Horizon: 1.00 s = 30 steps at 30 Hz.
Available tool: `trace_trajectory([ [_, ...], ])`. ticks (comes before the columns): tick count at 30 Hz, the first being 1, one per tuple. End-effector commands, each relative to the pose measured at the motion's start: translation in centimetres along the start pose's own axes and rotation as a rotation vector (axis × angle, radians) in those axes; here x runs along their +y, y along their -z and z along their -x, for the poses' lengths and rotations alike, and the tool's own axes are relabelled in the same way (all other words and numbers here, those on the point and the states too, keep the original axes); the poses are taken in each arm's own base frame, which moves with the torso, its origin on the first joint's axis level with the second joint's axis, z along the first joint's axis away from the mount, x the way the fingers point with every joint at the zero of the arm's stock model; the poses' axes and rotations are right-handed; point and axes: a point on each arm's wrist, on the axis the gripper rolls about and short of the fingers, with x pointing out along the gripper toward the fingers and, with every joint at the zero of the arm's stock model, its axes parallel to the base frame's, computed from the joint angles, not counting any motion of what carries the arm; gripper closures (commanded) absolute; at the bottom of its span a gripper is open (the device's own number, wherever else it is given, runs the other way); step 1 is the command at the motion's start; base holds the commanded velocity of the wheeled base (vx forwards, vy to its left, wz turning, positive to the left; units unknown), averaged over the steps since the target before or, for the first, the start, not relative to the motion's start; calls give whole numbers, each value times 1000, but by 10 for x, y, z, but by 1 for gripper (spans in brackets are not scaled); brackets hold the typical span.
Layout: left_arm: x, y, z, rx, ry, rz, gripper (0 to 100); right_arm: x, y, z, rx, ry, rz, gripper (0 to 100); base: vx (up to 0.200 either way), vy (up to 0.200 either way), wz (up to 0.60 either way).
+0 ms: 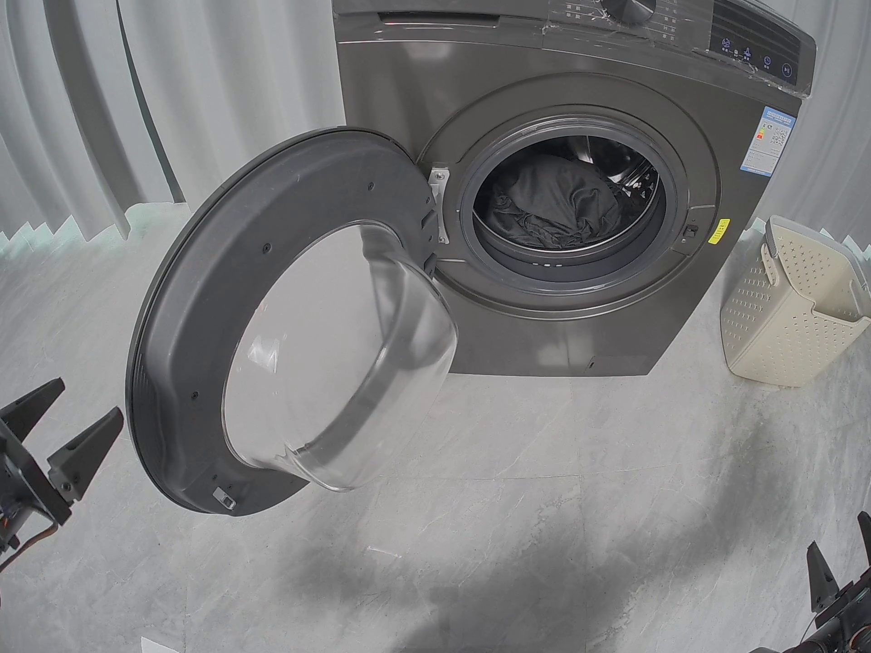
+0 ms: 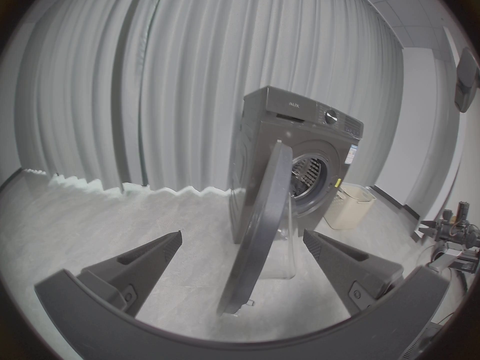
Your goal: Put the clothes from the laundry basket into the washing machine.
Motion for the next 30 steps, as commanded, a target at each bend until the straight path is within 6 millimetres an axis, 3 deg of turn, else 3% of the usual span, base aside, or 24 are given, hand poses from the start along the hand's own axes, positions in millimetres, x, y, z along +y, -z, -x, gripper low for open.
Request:
trace_trajectory([
  [1,8,-4,-44,124,76,32,0,0,5,0,4,-3,2,0,0,0,0],
  [5,7,-6,-55,144,127,32,0,0,5,0,4,-3,4,0,0,0,0],
  [11,-19,-4,-54,161,348,29,0,0,5,0,4,-6,4,0,0,0,0],
  [19,-43,-16,-20,89,588,130,0,0,5,0,2,-7,6,0,0,0,0],
  [24,-41,-14,-20,95,550,135,0,0,5,0,4,-9,6,0,0,0,0],
  [30,-29,-23,-27,34,339,122,0,0,5,0,2,-9,6,0,0,0,0],
])
